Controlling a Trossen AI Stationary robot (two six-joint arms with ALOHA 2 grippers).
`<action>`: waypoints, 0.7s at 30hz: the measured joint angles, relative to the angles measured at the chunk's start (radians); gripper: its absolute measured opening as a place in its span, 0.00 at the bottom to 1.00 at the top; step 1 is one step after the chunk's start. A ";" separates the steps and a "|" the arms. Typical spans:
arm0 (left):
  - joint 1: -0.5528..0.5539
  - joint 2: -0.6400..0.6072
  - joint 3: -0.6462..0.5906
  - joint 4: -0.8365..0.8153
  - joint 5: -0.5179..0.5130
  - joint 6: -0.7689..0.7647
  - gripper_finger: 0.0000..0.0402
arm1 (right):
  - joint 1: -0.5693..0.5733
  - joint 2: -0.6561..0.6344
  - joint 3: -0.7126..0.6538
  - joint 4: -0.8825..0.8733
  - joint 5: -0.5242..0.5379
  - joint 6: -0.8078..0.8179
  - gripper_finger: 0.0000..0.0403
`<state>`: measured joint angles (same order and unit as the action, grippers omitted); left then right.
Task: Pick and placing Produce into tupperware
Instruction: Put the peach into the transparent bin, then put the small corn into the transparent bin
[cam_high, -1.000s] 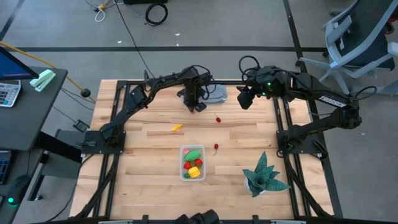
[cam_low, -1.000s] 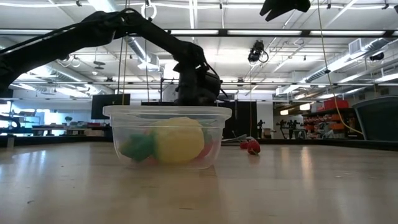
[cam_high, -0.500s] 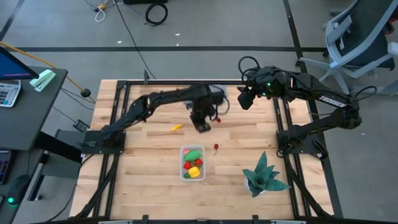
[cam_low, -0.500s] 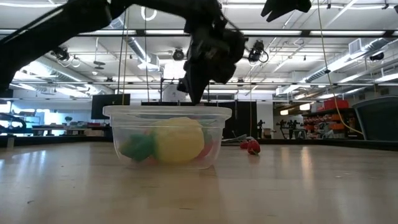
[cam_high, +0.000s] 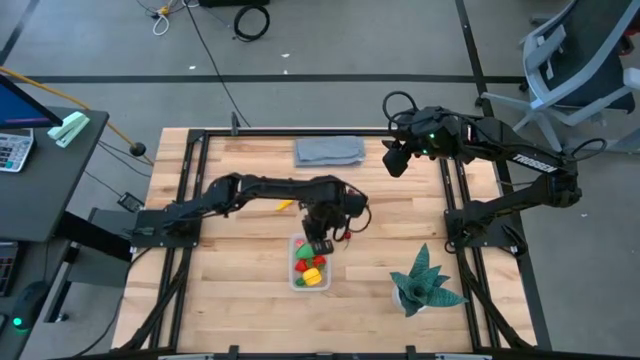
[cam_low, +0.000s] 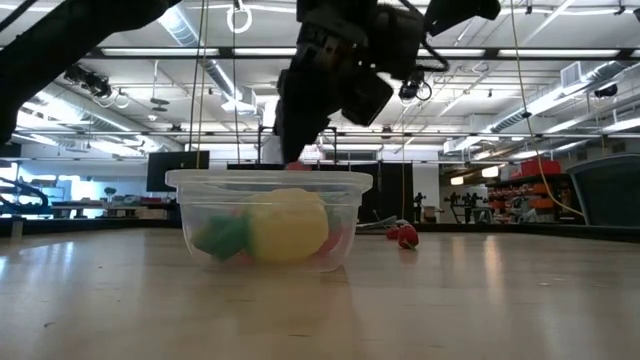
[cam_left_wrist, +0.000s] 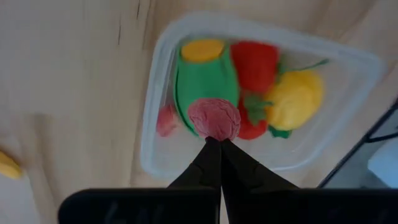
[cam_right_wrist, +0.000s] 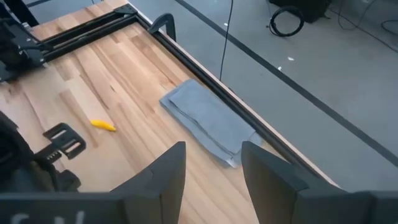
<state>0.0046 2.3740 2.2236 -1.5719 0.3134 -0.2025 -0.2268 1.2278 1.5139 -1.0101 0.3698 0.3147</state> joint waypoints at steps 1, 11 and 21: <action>-0.006 0.000 -0.019 0.001 -0.002 -0.015 0.01 | 0.000 0.000 0.000 0.000 0.000 -0.004 0.41; -0.073 0.000 -0.097 0.001 -0.060 -0.109 0.07 | 0.000 0.000 0.000 0.000 0.000 -0.029 0.41; -0.071 -0.012 -0.097 0.002 -0.083 -0.101 0.36 | 0.000 0.000 0.000 0.000 0.000 -0.029 0.41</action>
<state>-0.0666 2.3623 2.1265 -1.5703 0.2306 -0.3031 -0.2271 1.2278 1.5139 -1.0100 0.3695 0.2855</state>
